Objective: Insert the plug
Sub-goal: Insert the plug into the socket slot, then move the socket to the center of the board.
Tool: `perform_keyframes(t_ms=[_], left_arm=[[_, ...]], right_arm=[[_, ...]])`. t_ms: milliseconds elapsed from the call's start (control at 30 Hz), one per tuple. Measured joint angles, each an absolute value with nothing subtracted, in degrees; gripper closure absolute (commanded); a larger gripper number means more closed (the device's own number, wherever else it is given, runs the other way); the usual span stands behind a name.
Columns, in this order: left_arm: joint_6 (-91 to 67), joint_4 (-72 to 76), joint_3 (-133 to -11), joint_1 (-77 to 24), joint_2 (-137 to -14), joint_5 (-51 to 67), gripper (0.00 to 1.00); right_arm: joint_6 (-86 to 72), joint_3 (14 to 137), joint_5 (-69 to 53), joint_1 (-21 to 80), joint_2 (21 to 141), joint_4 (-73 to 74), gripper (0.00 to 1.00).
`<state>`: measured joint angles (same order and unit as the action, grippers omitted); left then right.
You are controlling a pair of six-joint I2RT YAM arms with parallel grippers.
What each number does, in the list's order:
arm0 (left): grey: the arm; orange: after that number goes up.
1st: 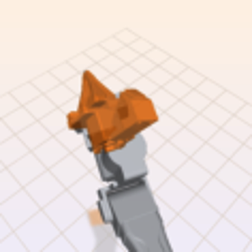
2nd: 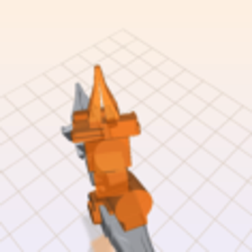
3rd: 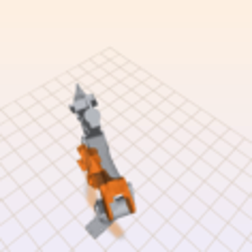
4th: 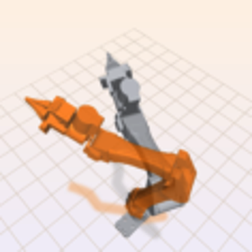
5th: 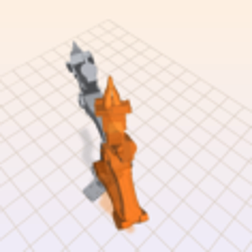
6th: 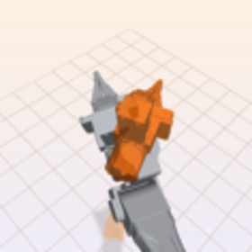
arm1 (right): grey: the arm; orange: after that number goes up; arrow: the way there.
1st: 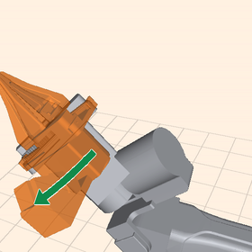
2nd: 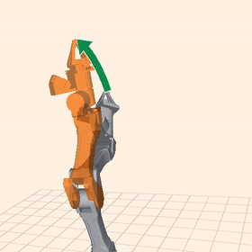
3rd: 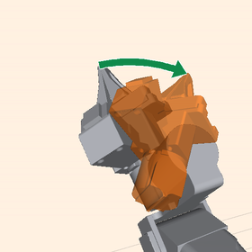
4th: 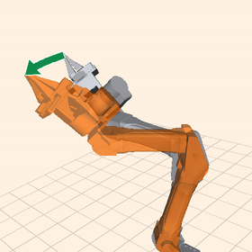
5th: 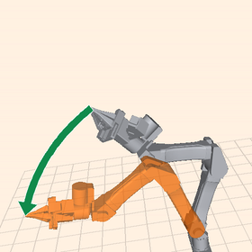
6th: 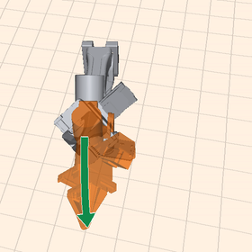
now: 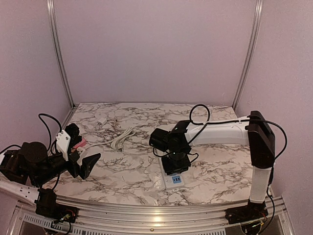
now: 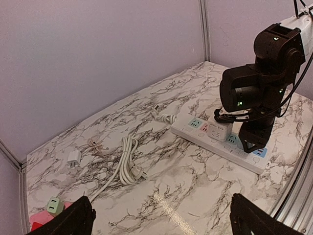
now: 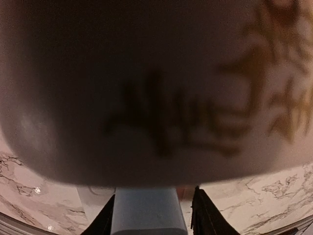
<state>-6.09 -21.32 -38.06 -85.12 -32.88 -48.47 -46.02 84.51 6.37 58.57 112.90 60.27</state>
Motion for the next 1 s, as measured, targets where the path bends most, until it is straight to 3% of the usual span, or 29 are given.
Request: perform_keyframes(t_ms=[300,400,433,467,800,1000], left_arm=[[-6.2,-21.3,-38.1,-85.1,-32.9,-48.5,0.01],[-6.2,-21.3,-38.1,-85.1,-32.9,-48.5,0.01],[-6.2,-21.3,-38.1,-85.1,-32.9,-48.5,0.01],[-6.2,-21.3,-38.1,-85.1,-32.9,-48.5,0.01],[-7.5,-21.5,-38.2,-83.9,-34.1,-49.1,0.01],[-10.1,-22.6,-41.1,-71.3,-38.5,-45.5,0.01]], right_arm=[[-46.0,84.9,7.9,58.6,112.9,62.2,0.40],[-45.8,85.3,8.3,58.6,112.8,62.7,0.29],[-45.3,85.3,8.5,58.6,112.6,63.0,0.09],[-45.1,85.3,8.6,58.6,112.2,63.2,0.06],[-43.8,86.4,12.6,59.2,101.5,63.2,0.02],[-43.9,83.5,15.6,62.3,93.1,58.8,0.01]])
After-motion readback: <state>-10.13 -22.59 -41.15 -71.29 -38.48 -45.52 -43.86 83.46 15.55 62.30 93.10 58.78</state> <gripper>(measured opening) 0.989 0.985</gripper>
